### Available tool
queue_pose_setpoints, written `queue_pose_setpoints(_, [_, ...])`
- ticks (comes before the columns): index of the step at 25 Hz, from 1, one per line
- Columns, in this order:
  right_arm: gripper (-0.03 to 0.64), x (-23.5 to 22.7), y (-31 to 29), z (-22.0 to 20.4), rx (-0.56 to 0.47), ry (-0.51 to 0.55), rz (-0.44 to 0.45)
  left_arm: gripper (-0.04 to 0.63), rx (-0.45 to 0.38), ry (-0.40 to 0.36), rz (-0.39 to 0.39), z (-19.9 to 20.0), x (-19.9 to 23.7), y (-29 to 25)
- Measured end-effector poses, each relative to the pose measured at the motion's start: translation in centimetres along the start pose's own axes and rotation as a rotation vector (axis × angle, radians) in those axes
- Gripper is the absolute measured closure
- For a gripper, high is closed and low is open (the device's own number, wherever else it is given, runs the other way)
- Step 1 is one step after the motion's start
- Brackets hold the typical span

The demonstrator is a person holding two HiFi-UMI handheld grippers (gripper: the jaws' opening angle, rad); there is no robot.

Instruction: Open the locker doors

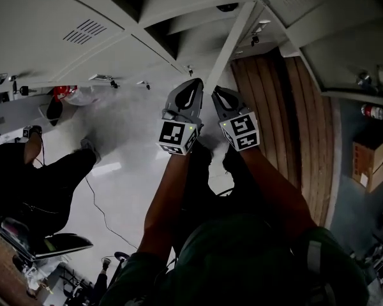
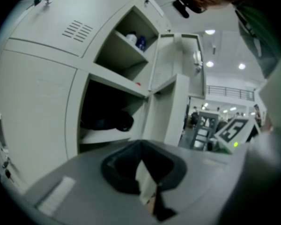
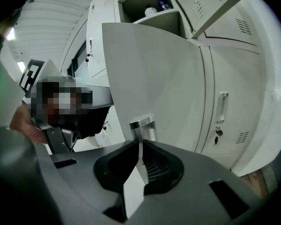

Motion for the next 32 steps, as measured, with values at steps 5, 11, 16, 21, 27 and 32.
queue_pose_setpoints(5, [0.597,-2.7,3.0,-1.3,0.045,-0.042,-0.061,0.601,0.014,0.015,-0.06,0.2,-3.8,-2.2])
queue_pose_setpoints(11, [0.597,-5.6,6.5,-1.1,0.074,-0.052,-0.126,0.601,0.037,0.018,-0.13,1.4,-7.5,-4.7])
queue_pose_setpoints(16, [0.597,-7.2,9.1,0.0,0.076,-0.057,-0.143,0.6,0.057,0.004,-0.174,3.1,-9.8,-5.7])
queue_pose_setpoints(21, [0.597,-8.1,12.1,2.5,0.047,-0.068,-0.155,0.6,0.054,-0.017,-0.197,5.9,-11.8,-5.8])
queue_pose_setpoints(27, [0.597,-8.6,15.5,6.6,-0.02,-0.067,-0.176,0.6,0.044,-0.06,-0.207,9.2,-13.6,-6.1])
queue_pose_setpoints(32, [0.597,-8.5,18.2,10.0,-0.078,-0.056,-0.164,0.6,0.048,-0.088,-0.195,11.3,-14.7,-5.7])
Point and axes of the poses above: the fingertips, and each gripper's own axes: y backward along the fingers, x to its left, z out of its top, the point moved 4 cm from there along y, backward along the fingers, and after that the axes turned 11 degrees about -z, right-handed, at the moved point
